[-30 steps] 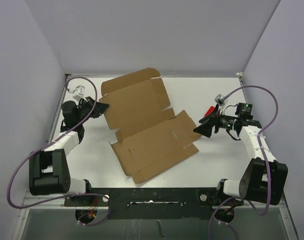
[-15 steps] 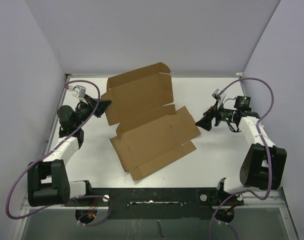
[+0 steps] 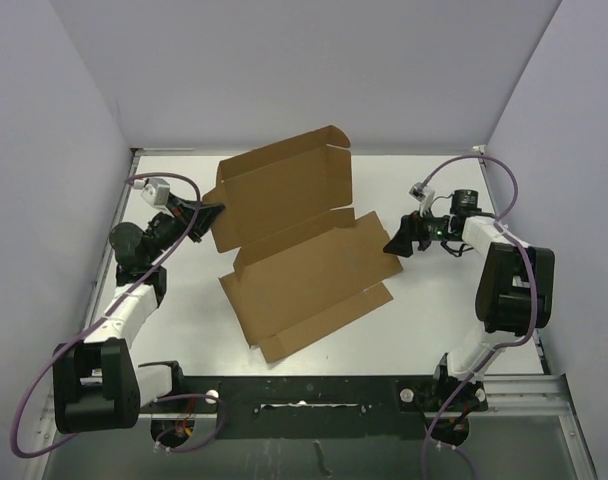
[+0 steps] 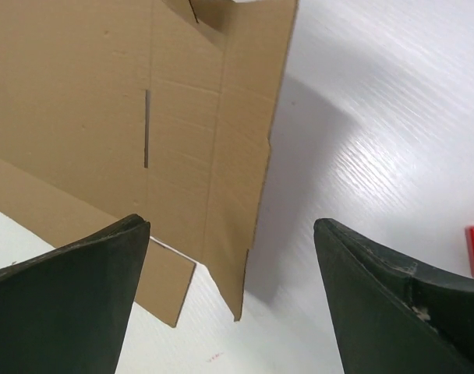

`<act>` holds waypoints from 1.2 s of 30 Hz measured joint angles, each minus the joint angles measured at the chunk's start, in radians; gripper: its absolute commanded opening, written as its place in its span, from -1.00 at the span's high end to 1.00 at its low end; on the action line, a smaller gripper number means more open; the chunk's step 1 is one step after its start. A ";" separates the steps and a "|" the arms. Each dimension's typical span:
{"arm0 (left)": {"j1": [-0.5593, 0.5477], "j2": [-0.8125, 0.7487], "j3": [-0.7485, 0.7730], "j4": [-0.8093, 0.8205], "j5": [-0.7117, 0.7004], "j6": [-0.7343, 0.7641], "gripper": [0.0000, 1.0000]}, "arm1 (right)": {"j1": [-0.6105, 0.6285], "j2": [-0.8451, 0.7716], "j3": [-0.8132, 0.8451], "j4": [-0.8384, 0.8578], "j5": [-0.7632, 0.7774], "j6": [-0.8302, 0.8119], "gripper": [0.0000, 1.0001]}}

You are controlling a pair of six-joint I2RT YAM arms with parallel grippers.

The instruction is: Fold the paper box

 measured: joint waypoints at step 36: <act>-0.012 -0.073 -0.004 0.015 0.105 -0.176 0.69 | -0.110 -0.145 -0.060 -0.034 -0.238 -0.005 1.00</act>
